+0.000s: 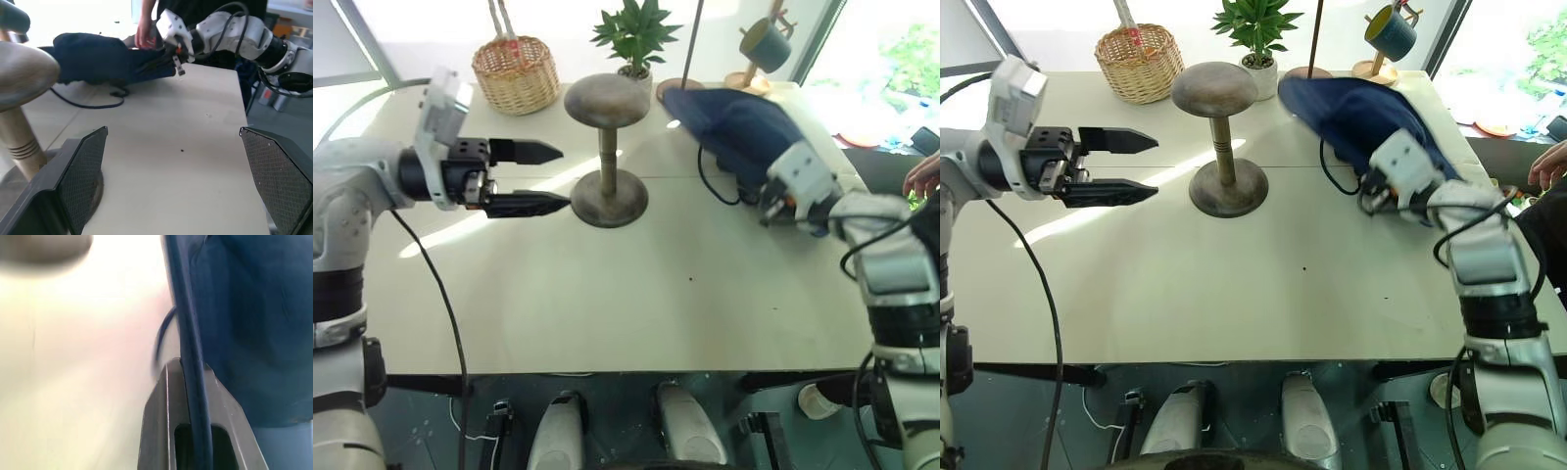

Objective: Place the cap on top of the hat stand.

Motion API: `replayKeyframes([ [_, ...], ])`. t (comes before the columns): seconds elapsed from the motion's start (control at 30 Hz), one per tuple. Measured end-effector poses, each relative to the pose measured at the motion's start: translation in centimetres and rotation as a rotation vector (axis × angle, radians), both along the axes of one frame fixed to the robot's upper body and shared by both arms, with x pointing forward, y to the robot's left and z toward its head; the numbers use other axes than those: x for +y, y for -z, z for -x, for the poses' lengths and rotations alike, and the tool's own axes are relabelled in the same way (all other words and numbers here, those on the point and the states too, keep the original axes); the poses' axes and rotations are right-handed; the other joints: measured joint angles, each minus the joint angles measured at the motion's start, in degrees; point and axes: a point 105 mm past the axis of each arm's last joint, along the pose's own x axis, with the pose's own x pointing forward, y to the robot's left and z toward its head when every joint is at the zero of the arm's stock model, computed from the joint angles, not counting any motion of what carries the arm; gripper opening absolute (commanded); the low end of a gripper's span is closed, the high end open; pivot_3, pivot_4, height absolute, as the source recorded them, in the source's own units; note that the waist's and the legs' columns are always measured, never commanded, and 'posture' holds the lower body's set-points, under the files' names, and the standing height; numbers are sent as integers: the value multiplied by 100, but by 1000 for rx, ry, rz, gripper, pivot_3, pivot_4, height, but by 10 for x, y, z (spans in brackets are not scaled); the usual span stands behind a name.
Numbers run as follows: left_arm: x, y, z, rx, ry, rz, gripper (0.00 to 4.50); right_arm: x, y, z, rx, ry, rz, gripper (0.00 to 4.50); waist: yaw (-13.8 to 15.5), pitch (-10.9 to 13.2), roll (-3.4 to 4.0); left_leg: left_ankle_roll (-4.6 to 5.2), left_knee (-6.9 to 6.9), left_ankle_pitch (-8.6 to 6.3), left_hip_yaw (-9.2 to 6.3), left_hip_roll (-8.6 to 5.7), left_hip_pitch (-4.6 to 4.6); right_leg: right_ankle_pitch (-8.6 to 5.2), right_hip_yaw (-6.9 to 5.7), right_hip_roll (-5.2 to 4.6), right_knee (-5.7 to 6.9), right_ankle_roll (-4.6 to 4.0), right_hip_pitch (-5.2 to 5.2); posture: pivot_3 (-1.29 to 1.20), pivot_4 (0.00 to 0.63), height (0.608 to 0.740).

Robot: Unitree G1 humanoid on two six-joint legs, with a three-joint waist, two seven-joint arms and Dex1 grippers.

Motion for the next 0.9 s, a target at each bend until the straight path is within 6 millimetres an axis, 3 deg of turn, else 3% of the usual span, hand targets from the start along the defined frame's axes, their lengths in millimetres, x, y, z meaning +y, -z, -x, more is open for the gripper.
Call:
replayKeyframes([
  [0.17, 13, -6, 0, -29, -81, 38, 4500, 23, -73, -7, -163, -79, -32, 24, 2, 2, 2, 0, -11, 0, 1, 0, -6, 0, -2, -2, -2, 1, -9, 0, 150, 740],
  [0.37, 36, -22, 3, -85, -191, 65, 4500, 87, -113, -15, -262, -292, 61, 24, -62, 5, 6, 0, -21, 0, 6, 3, -8, 1, -1, -1, 6, 1, -26, 0, 150, 740],
  [0.6, 55, -28, 8, -112, -291, 92, 4500, 153, -124, -5, -347, -516, 178, 24, -60, 5, 6, 0, -15, 0, 5, 2, -58, 3, -1, -3, 19, 3, -77, 0, 150, 740],
  [0.73, 58, -25, 11, -102, -313, 98, 4500, 167, -122, 6, -415, -591, 276, 24, -33, 5, 6, -1, -5, 1, 3, 2, -88, 4, -3, -3, 25, 3, -102, 0, 150, 740],
  [0.9, 59, -27, 15, -116, -329, 90, 4500, 175, -94, 24, -522, -704, 509, 24, -19, 5, 6, -1, -5, 1, 4, 2, -87, 4, -3, -2, 24, 3, -102, 0, 150, 740],
])
